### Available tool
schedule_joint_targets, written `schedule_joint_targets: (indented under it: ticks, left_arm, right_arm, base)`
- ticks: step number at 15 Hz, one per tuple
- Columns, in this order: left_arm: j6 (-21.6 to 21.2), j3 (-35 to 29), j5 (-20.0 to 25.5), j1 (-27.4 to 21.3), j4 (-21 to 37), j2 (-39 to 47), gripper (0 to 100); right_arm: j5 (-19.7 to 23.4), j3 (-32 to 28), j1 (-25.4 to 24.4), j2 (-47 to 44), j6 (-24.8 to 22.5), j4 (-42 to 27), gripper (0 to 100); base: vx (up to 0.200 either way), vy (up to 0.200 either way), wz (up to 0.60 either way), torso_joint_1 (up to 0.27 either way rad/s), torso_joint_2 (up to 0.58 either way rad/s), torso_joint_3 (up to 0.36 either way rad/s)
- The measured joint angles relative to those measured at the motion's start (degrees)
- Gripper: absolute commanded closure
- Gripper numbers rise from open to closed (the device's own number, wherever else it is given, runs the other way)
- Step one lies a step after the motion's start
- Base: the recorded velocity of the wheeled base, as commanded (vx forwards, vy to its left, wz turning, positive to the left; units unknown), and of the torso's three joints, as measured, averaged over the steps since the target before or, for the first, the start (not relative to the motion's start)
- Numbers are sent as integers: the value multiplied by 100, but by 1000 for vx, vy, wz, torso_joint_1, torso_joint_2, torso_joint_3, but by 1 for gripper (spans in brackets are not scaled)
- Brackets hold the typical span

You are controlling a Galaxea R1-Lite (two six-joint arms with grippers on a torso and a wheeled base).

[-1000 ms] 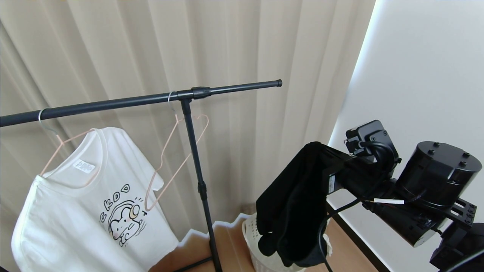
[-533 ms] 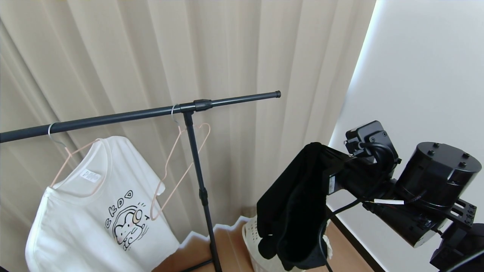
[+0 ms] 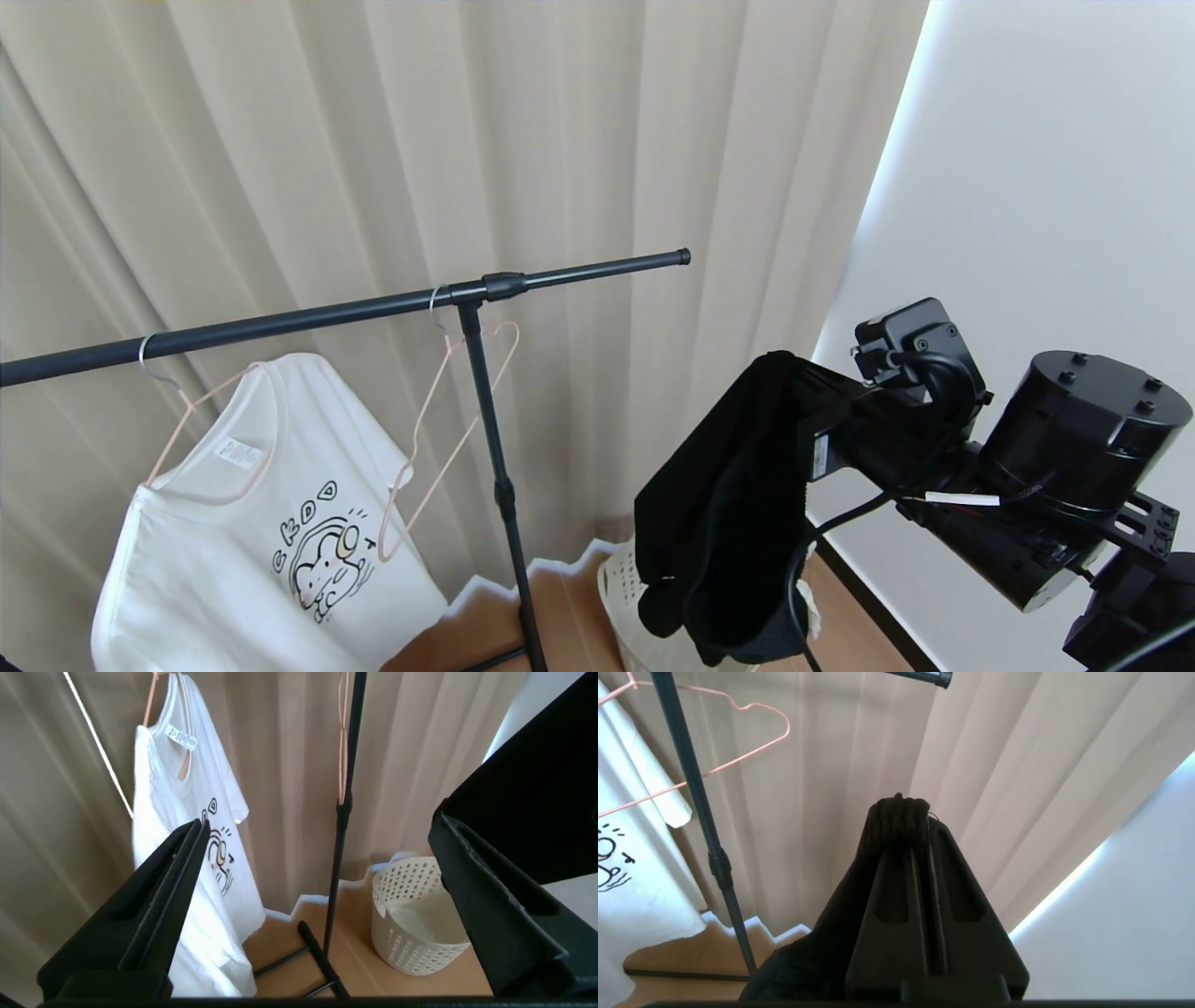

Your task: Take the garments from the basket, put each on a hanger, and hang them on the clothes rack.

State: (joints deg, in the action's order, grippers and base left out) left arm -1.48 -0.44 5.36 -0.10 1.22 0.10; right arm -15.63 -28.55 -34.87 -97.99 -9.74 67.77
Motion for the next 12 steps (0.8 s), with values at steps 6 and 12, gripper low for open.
schedule_joint_targets:
  ticks: [6,12]
  left_arm:
    - [13,0,-17,0,1,0,0]
    - [11,0,-17,0,0,0,0]
  right_arm:
    - [30,69,0,-107,-68,649,100]
    - [94,155,151,-123,-104,714,100]
  base:
    - [0,0,0,10,-28,-13]
    - [0,0,400,1,0,1]
